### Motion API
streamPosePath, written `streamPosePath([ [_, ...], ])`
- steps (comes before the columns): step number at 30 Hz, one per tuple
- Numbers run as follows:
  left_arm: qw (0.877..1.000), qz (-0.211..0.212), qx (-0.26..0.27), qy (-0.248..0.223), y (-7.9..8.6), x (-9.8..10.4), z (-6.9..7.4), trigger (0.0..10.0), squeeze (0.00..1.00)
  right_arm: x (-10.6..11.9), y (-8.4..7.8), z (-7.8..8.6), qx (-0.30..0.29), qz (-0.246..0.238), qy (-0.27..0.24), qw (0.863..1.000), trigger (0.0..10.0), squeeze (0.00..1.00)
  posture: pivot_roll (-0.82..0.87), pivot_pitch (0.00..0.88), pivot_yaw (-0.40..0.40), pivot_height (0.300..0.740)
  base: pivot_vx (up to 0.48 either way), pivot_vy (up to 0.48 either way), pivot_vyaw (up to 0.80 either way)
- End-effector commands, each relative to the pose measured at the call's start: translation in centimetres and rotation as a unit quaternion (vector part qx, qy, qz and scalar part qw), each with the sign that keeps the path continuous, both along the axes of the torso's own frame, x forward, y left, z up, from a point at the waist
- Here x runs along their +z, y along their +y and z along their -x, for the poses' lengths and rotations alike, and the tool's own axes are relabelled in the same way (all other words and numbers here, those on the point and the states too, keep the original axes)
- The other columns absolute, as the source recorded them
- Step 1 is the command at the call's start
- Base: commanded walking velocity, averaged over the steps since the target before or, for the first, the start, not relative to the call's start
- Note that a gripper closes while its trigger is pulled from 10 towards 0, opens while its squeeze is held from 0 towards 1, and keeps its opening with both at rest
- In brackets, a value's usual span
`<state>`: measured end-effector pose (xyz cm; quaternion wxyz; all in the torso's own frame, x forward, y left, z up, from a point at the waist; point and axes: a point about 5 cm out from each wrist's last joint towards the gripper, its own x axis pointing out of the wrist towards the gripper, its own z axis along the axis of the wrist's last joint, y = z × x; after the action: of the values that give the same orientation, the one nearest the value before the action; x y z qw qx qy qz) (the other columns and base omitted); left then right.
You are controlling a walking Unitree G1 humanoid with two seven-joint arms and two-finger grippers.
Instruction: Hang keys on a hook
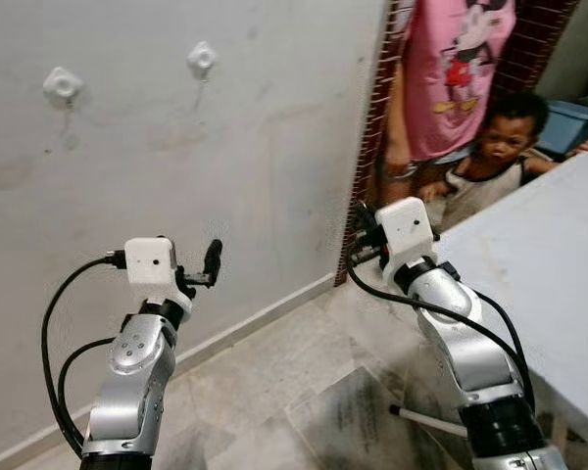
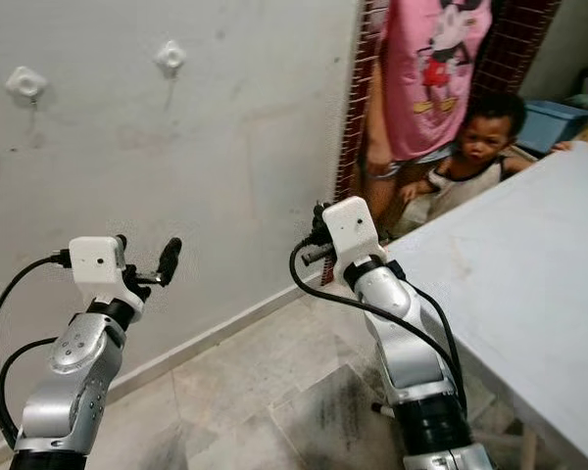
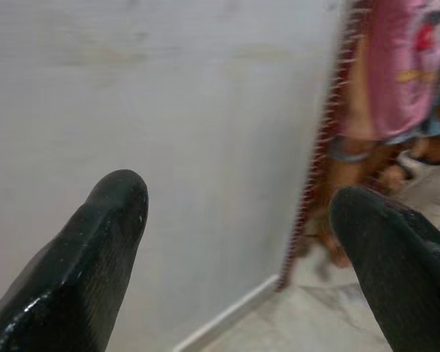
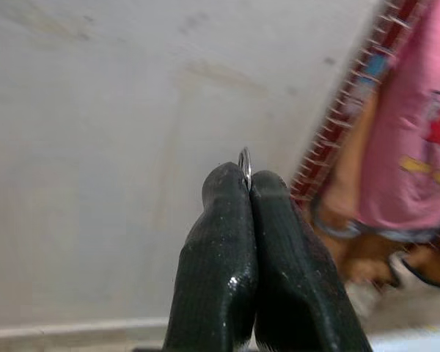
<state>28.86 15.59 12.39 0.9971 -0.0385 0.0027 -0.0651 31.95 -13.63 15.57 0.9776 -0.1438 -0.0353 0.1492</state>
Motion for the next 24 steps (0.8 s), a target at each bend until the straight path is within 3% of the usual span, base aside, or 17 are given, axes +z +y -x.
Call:
streamPosePath([
  [1, 1.000, -0.005, 0.007, -0.002, 0.76, 0.27, -0.29, 10.0, 0.00, 1.05, 0.37, -0.03, 0.004, -0.005, -0.018, 1.000, 10.0, 0.00, 0.01, 0.000, 0.015, 0.740, 0.000, -0.480, 0.00],
  [13, 1.000, -0.003, 0.014, -0.001, 0.68, 0.05, 0.01, 10.0, 0.00, 1.26, 0.41, -0.13, 0.013, 0.003, -0.019, 1.000, 10.0, 0.00, 0.01, 0.000, -0.003, 0.740, 0.000, -0.406, 0.00],
  [24, 1.000, 0.006, 0.020, -0.005, 0.83, 0.14, -0.06, 10.0, 0.00, 1.36, 0.69, -0.19, 0.020, 0.003, -0.021, 1.000, 10.0, 0.00, 0.01, 0.000, -0.004, 0.740, 0.000, 0.000, 0.40],
])
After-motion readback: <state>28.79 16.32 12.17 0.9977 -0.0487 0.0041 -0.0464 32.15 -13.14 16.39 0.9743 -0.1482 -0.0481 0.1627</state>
